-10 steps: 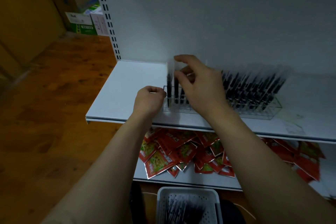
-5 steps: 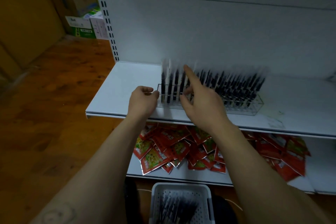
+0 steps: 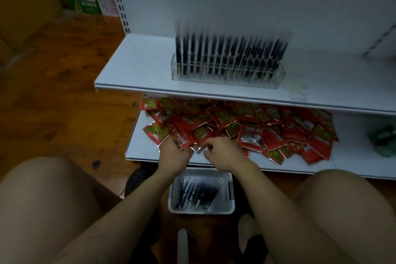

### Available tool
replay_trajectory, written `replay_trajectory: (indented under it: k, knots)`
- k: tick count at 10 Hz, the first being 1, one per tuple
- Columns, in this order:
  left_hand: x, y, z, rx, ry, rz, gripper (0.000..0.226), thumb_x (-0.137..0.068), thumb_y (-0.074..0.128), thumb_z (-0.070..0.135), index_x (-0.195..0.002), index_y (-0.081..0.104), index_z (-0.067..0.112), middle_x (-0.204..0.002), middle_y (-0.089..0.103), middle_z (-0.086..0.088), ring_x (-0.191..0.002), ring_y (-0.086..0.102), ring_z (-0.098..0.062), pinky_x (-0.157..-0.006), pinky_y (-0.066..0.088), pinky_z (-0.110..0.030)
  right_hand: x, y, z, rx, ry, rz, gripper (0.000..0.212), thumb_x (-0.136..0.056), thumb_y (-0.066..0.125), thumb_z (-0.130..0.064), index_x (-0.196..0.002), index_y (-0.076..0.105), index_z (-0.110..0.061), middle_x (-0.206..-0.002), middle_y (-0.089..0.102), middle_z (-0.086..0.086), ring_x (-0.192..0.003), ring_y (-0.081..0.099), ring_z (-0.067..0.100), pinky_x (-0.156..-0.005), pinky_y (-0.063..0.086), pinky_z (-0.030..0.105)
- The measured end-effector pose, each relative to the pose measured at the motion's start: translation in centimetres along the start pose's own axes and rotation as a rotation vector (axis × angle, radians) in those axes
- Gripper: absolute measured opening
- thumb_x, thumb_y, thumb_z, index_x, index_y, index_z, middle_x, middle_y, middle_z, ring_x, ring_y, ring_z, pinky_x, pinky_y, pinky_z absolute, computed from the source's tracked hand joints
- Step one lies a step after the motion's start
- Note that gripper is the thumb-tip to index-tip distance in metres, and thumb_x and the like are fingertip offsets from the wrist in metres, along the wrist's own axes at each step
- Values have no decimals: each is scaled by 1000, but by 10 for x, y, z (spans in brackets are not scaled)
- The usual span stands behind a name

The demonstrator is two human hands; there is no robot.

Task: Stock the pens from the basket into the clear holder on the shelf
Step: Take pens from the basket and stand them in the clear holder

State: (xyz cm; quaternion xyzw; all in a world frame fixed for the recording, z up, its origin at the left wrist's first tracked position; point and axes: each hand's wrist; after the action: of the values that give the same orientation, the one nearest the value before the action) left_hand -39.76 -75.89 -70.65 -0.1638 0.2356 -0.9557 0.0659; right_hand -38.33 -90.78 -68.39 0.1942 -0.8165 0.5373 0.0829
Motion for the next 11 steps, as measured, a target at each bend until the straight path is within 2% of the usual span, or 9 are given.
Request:
replay_trajectory:
  k: [1, 2, 3, 4, 5, 7, 8, 9, 11]
  knots:
    - [9, 10, -50, -120, -185, -73, 8, -81, 63, 13, -84, 56, 11, -82, 60, -7, -80, 58, -26, -68, 45, -33, 0, 30, 13, 49, 56, -246, 44, -97, 53, -26, -139, 49, -14, -143, 47, 13, -123, 51, 31, -102, 45, 39]
    - [6, 20, -89, -205, -341, -157, 24, -81, 63, 21, -101, 61, 8, -102, 65, -8, -97, 61, -27, -81, 49, -32, -5, 53, 22, 29, 100, -315, 46, -98, 49, -28, -141, 45, -11, -148, 33, 17, -118, 52, 34, -95, 46, 36]
    - [-4, 23, -92, -267, -314, -232, 36, -84, 63, 22, -116, 60, 7, -115, 64, -10, -105, 61, -26, -84, 45, -26, -12, 80, 37, 5, 160, -417, 48, -101, 43, -28, -144, 38, -7, -155, 17, 17, -132, 38, 37, -102, 38, 39]
    - [-20, 27, -90, -322, -260, -246, 41, -88, 62, 22, -125, 53, 8, -123, 61, -11, -110, 58, -26, -83, 42, -25, -23, 113, 51, -55, 259, -522, 33, -102, 41, -21, -130, 46, -4, -156, 11, 21, -142, 17, 40, -111, 26, 43]
    - [-31, 34, -101, -355, -287, -244, 40, -88, 63, 22, -124, 54, 9, -124, 61, -11, -111, 59, -25, -85, 45, -28, -40, 153, 60, -96, 277, -604, 47, -98, 46, -28, -141, 39, -9, -156, 6, 15, -139, 22, 39, -112, 28, 47]
    - [-46, 41, -140, -311, -504, -231, 26, -86, 64, 19, -108, 61, 6, -114, 66, -13, -108, 60, -28, -92, 49, -34, -76, 241, 48, -212, 303, -699, 54, -90, 52, -27, -143, 43, -20, -155, 22, 9, -138, 27, 36, -114, 29, 43]
    - [-59, 43, -151, -289, -548, -228, 25, -86, 65, 21, -106, 62, 6, -110, 66, -12, -103, 61, -27, -89, 50, -34, -92, 283, 45, -258, 344, -745, 58, -87, 55, -37, -141, 45, -20, -150, 36, 10, -134, 39, 30, -111, 32, 44]
    - [-72, 45, -158, -258, -560, -226, 25, -86, 67, 27, -104, 63, 10, -102, 63, -6, -97, 60, -23, -87, 49, -32, -105, 348, 68, -233, 423, -735, 80, -69, 50, -55, -142, 42, -22, -154, 28, 8, -139, 29, 35, -112, 28, 51]
    - [-75, 48, -161, -184, -614, -203, 13, -88, 65, 26, -82, 54, 22, -88, 58, 0, -83, 58, -18, -79, 49, -31, -107, 318, 58, -309, 488, -643, 42, -87, 59, -27, -126, 58, -11, -127, 59, 14, -116, 56, 32, -95, 46, 40]
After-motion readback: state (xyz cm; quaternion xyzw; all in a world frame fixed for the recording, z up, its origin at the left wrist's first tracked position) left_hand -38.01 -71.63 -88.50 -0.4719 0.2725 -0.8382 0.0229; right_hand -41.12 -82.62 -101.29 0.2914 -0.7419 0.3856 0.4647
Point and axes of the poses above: each hand's wrist, its own x-axis away from the middle knuckle, its own y-axis out of the palm, z = x × y
